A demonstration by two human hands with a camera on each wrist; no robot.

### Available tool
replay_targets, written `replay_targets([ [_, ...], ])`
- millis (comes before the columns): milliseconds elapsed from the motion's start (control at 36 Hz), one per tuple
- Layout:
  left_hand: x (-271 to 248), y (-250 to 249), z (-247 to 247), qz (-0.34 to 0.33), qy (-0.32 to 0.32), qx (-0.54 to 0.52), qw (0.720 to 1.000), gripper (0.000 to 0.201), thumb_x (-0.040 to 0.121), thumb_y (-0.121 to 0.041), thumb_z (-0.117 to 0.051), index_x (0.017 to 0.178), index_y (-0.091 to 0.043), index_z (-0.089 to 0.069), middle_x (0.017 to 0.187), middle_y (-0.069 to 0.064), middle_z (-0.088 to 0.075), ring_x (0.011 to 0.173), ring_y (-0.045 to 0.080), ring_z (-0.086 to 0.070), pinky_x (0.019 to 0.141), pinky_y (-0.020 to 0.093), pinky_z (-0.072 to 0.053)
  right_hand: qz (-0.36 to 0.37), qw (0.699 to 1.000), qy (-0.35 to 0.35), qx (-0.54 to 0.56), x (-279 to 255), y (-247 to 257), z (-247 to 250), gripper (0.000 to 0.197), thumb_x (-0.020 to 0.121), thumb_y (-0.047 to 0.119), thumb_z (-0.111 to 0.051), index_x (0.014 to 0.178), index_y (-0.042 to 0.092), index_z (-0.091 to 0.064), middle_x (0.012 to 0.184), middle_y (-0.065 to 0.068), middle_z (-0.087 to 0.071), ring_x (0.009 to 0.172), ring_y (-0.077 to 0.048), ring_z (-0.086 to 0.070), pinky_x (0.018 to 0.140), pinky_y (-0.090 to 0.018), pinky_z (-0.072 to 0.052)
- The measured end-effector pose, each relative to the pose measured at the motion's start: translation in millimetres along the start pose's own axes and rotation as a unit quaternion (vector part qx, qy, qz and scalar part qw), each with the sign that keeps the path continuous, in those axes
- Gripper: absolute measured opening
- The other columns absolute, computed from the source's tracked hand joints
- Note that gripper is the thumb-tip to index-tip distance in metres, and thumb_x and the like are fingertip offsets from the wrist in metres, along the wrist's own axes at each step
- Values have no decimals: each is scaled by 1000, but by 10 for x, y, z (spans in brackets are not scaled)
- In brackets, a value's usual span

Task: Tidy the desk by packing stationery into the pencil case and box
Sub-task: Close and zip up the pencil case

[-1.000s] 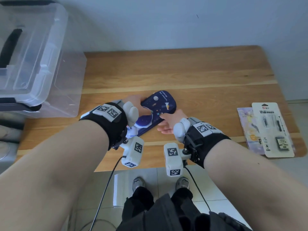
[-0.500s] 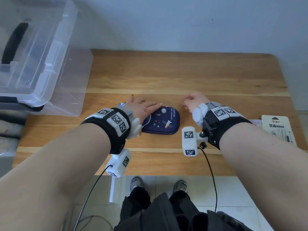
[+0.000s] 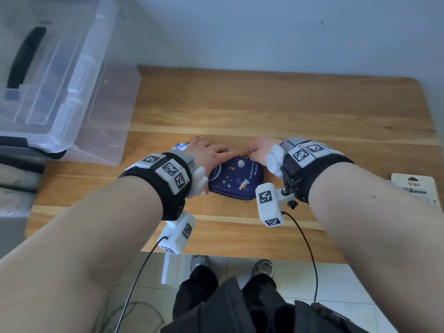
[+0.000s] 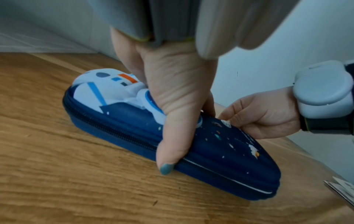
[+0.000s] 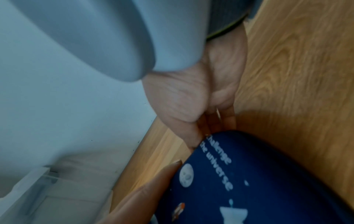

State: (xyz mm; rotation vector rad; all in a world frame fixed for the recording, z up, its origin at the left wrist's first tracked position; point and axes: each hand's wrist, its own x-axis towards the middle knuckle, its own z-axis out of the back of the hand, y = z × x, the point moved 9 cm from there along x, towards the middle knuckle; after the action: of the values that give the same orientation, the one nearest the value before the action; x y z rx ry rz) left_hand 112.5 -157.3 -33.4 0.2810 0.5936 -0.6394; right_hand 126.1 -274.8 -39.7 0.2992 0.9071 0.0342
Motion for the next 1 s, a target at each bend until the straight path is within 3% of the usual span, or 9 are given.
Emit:
replay_targets([
  [28, 7, -6, -1, -1, -2, 0, 1000, 127, 55, -43, -85, 147, -46, 4, 157, -9, -14, 138, 26, -25, 116, 47, -13, -1, 1000, -13, -20, 14, -35, 22, 39, 99, 22, -39, 132, 6, -54, 134, -13, -56, 119, -26, -55, 85, -25, -44],
  [111, 47, -11, -2, -5, -5, -3, 1000, 125, 57, -42, -84, 147, -45, 1, 156, -10, -18, 136, 25, -27, 114, 43, -16, 9, 998, -44, -44, 47, -75, 83, 36, 97, 25, -42, 121, 7, -62, 108, -8, -65, 86, -21, -52, 54, -20, -33],
  [250, 78, -40, -24, -11, 2, -7, 1000, 123, 57, -41, -84, 147, -45, 0, 154, -11, -21, 135, 23, -29, 111, 39, -18, -3, 995, -75, -71, 18, -153, 75, 37, 96, 27, -44, 112, 1, -65, 89, -11, -63, 73, -21, -48, 49, -24, -31],
  [306, 78, -27, -17, -12, 3, -7, 1000, 123, 57, -41, -84, 147, -45, -1, 154, -10, -22, 135, 23, -30, 112, 40, -19, -8, 995, -72, -67, -16, -209, 54, 37, 98, 26, -41, 112, 1, -64, 98, -14, -66, 76, -23, -50, 54, -25, -36],
  [417, 61, 69, -18, -3, 3, -16, 1000, 124, 54, -41, -85, 147, -46, -3, 152, -11, -25, 135, 24, -32, 113, 41, -23, 2, 997, -75, -23, -97, -289, 37, 37, 100, 26, -38, 114, 5, -65, 103, -11, -68, 92, -28, -64, 80, -31, -50],
  [500, 64, 103, -19, 3, 7, -27, 1000, 123, 53, -40, -84, 146, -47, -3, 151, -11, -28, 134, 24, -33, 113, 43, -24, 8, 997, -74, -4, -159, -382, -45, 34, 99, 22, -40, 109, 3, -66, 107, -13, -70, 99, -30, -66, 92, -40, -51],
  [611, 100, 109, 42, 15, 9, -41, 999, 122, 52, -39, -84, 146, -46, -7, 146, -12, -34, 130, 22, -38, 110, 42, -30, -3, 998, -65, 1, -227, -486, -93, 29, 97, 20, -42, 95, 6, -67, 102, -11, -71, 95, -30, -67, 89, -41, -54],
  [750, 140, 110, 109, 45, -3, -63, 997, 120, 49, -39, -83, 146, -44, -12, 141, -13, -41, 124, 20, -45, 102, 40, -39, -1, 998, -49, 32, -313, -578, -180, 30, 96, 21, -45, 101, 4, -70, 98, -9, -73, 91, -26, -70, 85, -36, -56],
  [1000, 183, 57, 163, 99, 11, -120, 988, 121, 51, -36, -82, 147, -45, -8, 142, -11, -40, 123, 23, -48, 93, 42, -45, -19, 998, -48, 27, -334, -583, -253, 26, 92, 21, -51, 92, 7, -73, 93, -6, -74, 73, -18, -63, 79, -29, -55],
])
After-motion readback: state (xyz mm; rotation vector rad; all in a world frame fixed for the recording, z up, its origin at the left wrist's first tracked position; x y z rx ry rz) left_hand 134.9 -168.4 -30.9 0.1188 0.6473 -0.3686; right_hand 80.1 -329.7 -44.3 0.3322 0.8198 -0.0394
